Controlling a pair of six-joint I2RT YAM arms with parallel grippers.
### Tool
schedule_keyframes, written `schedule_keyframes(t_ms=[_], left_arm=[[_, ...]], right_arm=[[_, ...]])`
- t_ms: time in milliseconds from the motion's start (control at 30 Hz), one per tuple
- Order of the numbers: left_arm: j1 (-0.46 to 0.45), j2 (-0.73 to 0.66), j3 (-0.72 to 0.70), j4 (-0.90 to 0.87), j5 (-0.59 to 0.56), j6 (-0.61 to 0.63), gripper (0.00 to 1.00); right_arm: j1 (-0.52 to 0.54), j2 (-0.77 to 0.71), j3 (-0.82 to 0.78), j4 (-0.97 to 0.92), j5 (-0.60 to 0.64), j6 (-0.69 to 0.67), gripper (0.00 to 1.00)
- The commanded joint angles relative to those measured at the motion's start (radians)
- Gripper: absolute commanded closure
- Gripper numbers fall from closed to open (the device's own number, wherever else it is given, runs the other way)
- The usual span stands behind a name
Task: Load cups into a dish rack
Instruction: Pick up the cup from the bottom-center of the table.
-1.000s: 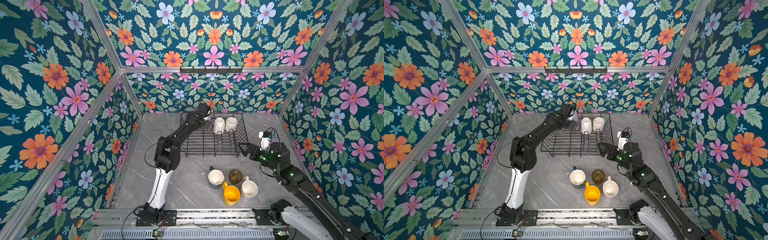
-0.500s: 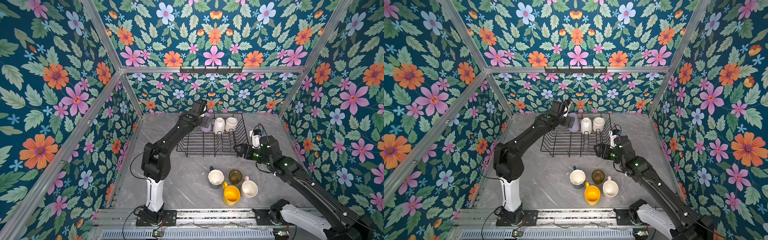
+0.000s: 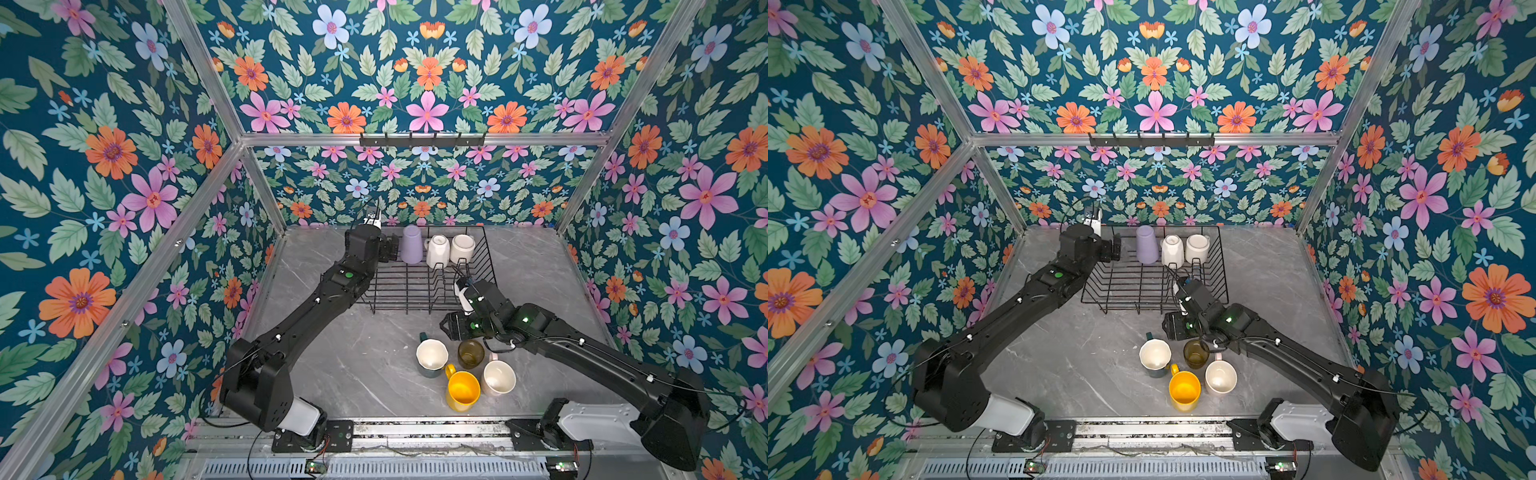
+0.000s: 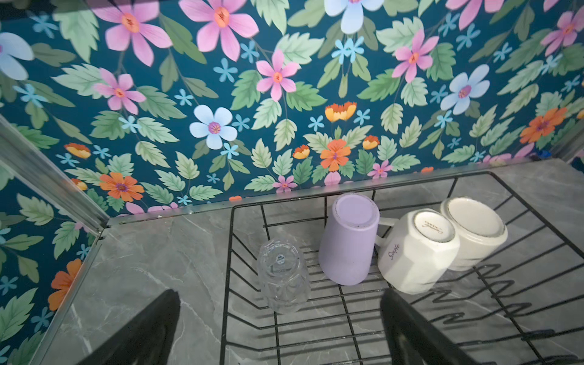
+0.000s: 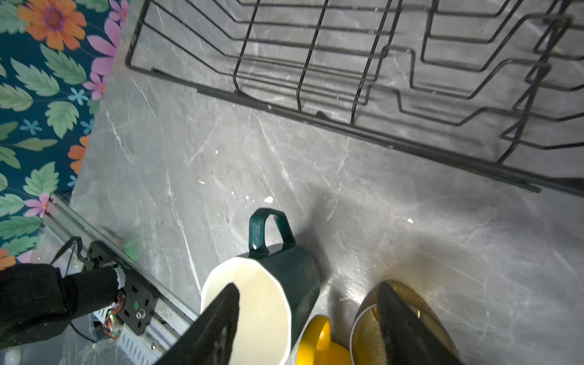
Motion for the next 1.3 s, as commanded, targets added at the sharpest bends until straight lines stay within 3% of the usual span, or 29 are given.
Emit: schedule_keyframes(t_ms=[0, 367, 633, 1033, 1267], left_arm=[[0.017, -0.055, -0.069, 0.113, -0.062, -0.048, 0.0], [0.127, -0.173, -0.213, 0.114, -0.02, -0.171, 0.0], [0.166, -0.22, -0.244, 0.123, 0.0, -0.194, 0.0], [0.188, -0.241, -0.273, 0.132, 0.003, -0.203, 0.0], [0.199, -0.245, -0.275, 0.134, 0.013, -0.214, 0.0]], right_arm=[[0.033, 0.021, -0.002, -0.032, 0.033, 0.033, 0.32], [0.158, 0.131, 0.013, -0.068, 0.092, 0.102, 0.44], [0.196, 0.227, 0.065, -0.084, 0.138, 0.119, 0.61], [0.199, 0.269, 0.09, -0.092, 0.14, 0.098, 0.97], [0.199, 0.24, 0.093, -0.088, 0.139, 0.072, 1.0]])
